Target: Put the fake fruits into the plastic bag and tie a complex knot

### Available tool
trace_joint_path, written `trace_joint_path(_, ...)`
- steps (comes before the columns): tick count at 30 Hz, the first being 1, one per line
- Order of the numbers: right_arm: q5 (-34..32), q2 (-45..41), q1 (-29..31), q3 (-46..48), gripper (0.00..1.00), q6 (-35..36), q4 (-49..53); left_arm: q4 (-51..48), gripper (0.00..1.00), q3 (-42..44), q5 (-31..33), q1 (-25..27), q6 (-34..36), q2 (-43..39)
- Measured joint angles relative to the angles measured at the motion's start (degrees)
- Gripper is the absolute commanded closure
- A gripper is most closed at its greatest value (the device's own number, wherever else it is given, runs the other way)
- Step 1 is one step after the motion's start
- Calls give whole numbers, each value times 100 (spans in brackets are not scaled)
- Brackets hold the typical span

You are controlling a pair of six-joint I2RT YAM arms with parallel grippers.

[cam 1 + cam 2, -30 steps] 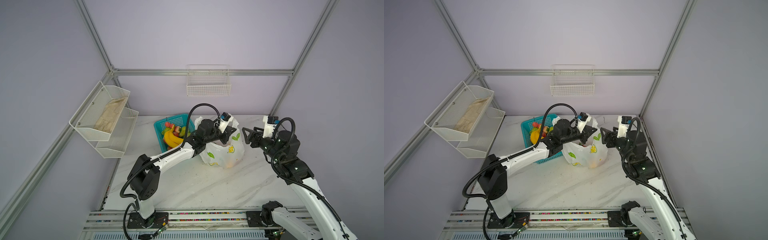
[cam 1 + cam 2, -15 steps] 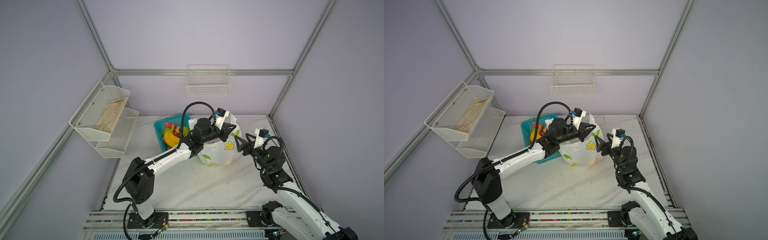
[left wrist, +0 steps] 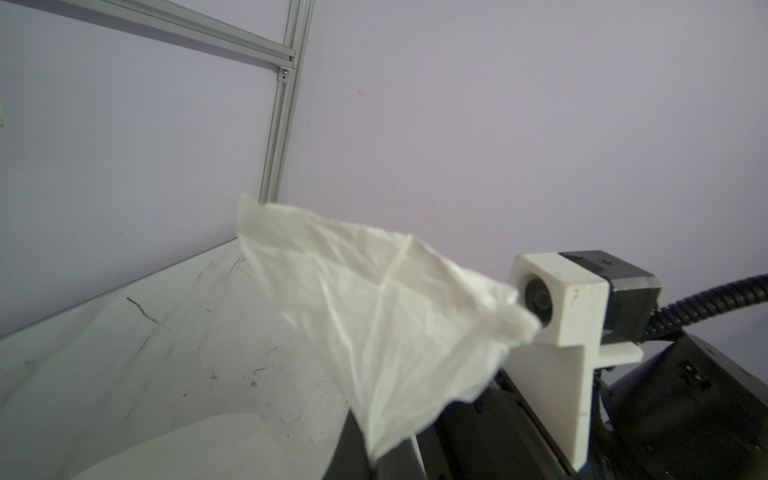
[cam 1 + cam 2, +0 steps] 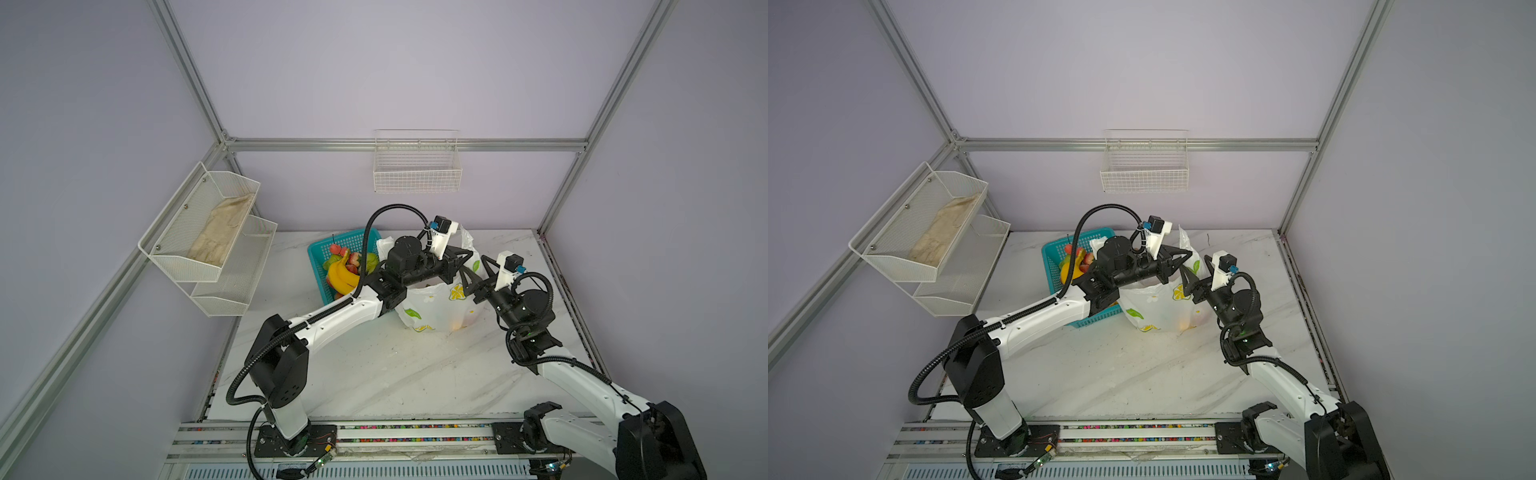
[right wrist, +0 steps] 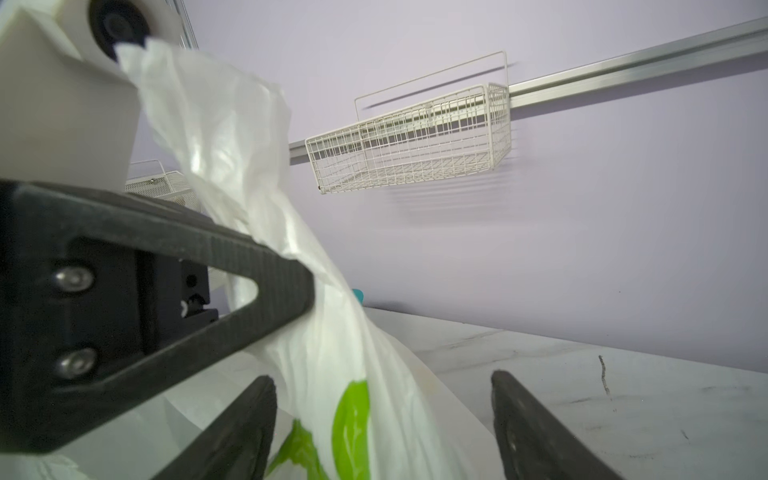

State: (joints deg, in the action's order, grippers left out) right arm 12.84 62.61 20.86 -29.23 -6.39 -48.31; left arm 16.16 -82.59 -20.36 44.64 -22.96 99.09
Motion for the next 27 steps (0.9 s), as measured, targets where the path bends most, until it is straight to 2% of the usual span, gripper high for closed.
trace_joint_path(7,-162,420,284,0,19,192,-608,-4,100,0,-13,0,-52,0)
trace_joint_path(10,-321,621,391,-11,25,245,-815,-4,100,0,-24,0,-57,0)
trace_joint_path(14,-570,817,461,-44,40,328,-1003,-39,100,0,-15,-2,-52,0)
trace_joint_path(22,-894,872,483,-33,80,553,-1344,-70,99,0,81,-4,-50,-11)
trace_joint_path(25,-883,868,514,22,92,640,-1401,-85,87,0,83,-26,-46,-13)
trace_joint_path(27,-881,850,516,85,95,706,-1394,-94,81,0,90,-57,-20,-22)
